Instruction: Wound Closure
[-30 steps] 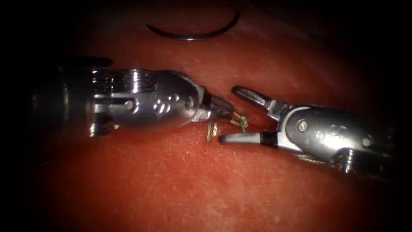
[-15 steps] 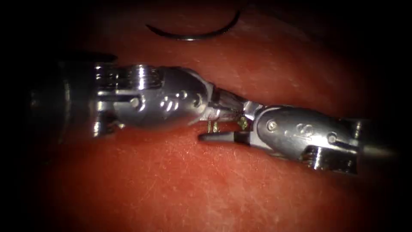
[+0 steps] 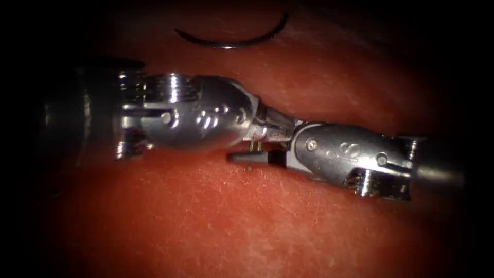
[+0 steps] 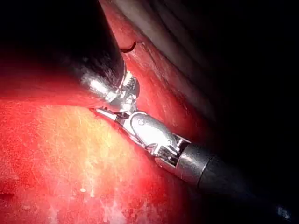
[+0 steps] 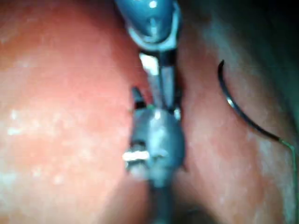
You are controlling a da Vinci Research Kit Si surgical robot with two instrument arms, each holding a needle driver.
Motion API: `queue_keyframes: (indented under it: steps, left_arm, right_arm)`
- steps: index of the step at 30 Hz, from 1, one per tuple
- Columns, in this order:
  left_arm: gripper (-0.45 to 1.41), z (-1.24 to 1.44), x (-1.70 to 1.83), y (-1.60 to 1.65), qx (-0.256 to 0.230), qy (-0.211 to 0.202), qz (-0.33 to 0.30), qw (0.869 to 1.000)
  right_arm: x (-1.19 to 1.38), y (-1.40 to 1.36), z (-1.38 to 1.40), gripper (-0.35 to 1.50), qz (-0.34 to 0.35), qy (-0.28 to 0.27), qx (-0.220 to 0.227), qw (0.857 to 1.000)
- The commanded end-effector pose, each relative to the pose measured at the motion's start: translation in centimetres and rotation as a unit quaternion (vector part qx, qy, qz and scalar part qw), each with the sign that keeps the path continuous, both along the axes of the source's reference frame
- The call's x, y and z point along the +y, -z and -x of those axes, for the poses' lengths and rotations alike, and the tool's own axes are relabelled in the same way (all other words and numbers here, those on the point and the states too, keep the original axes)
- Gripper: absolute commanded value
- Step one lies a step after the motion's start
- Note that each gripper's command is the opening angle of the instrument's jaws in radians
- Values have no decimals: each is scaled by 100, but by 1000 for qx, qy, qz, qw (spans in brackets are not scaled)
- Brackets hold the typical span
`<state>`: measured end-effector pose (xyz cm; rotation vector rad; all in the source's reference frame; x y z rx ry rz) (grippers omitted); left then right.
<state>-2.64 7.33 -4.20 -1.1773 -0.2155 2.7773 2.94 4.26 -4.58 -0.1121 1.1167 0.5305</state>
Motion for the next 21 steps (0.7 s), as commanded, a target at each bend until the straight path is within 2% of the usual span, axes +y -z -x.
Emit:
queue_keyframes:
  steps: [1, 2, 3, 4, 5, 6, 10, 14, 17, 18, 19, 21]
  left_arm:
    - [-35, 5, 0, -5, 0, 0, 0, 1000]
    - [-35, 5, 0, -5, 0, 0, 0, 1000]
    - [-35, 5, 0, -5, -1, 3, -2, 1000]
    - [-35, 4, 1, -4, -2, 2, -2, 1000]
    - [-35, 4, 0, -4, -2, 2, -2, 1000]
    - [-35, 4, 0, -4, -2, 2, -2, 1000]
    - [-35, 4, 0, -4, -1, 5, -4, 1000]
    - [-35, 3, 0, -3, -2, 4, -5, 1000]
    - [-35, -6, 5, 2, -7, 3, -9, 1000]
    - [-35, -10, 8, 4, -9, 3, -9, 1000]
    - [-35, -23, 15, 11, -11, 10, -7, 1000]
    - [-35, -37, 23, 18, -10, 16, -4, 1000]
  right_arm:
    - [-1, -6, -9, 106, 1, 1, 2, 1000]
    - [-1, -6, -9, 104, 1, 2, 2, 1000]
    - [-2, -6, -11, 94, 0, 4, 4, 1000]
    - [-2, -5, -10, 54, 0, 9, 8, 1000]
    - [-3, -4, -8, -13, 0, 15, 16, 1000]
    - [-3, -3, -6, -35, 1, 14, 20, 1000]
    - [3, 14, 6, -35, 2, 10, 26, 1000]
    - [5, 16, 8, -35, 11, 8, 24, 1000]
    - [4, 15, 9, 118, 15, -17, 3, 1000]
    - [3, 15, 12, 140, 20, -27, -8, 999]
    - [1, 14, 17, 147, 14, -36, -9, 999]
    - [-3, 15, 23, 147, 1, -32, 6, 999]
